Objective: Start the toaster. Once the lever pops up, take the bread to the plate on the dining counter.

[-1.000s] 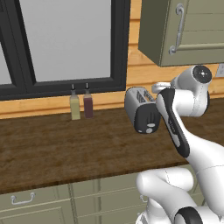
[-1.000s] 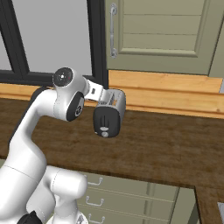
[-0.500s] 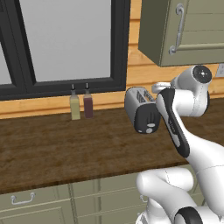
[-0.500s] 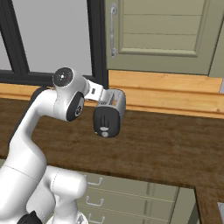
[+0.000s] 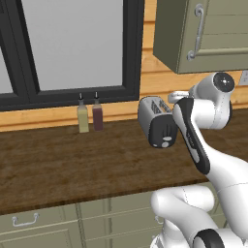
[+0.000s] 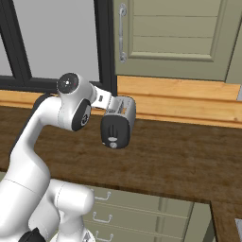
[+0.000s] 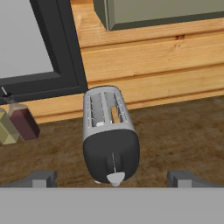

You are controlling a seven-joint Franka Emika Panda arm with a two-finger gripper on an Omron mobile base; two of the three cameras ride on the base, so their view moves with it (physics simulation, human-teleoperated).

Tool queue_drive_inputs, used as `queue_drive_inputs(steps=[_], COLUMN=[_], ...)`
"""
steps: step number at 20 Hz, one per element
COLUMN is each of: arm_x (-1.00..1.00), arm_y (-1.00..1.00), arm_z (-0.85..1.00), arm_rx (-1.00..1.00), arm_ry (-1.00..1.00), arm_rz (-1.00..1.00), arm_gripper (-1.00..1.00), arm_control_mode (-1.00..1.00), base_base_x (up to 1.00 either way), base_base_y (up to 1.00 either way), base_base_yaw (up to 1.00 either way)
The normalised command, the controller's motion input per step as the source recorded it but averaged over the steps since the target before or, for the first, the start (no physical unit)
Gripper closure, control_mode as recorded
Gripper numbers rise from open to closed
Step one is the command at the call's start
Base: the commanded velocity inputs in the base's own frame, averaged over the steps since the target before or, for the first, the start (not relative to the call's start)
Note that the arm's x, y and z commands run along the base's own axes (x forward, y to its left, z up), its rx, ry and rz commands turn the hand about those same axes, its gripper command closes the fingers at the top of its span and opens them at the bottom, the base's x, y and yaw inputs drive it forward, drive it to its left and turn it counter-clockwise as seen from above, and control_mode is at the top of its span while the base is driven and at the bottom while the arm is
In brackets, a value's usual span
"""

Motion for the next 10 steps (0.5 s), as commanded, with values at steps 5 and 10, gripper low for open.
queue_drive_inputs(steps=[5,10], arm_x=[0.00,0.00], arm_y=[0.00,0.00], arm_z=[0.00,0.00], arm_rx=[0.00,0.00], arm_ry=[0.00,0.00], arm_rz=[0.00,0.00], arm_gripper=[-1.00,-1.00], arm_control_mode=[-1.00,-1.00], base_base_x=[0.00,0.00], base_base_y=[0.00,0.00], base_base_yaw=[0.00,0.00])
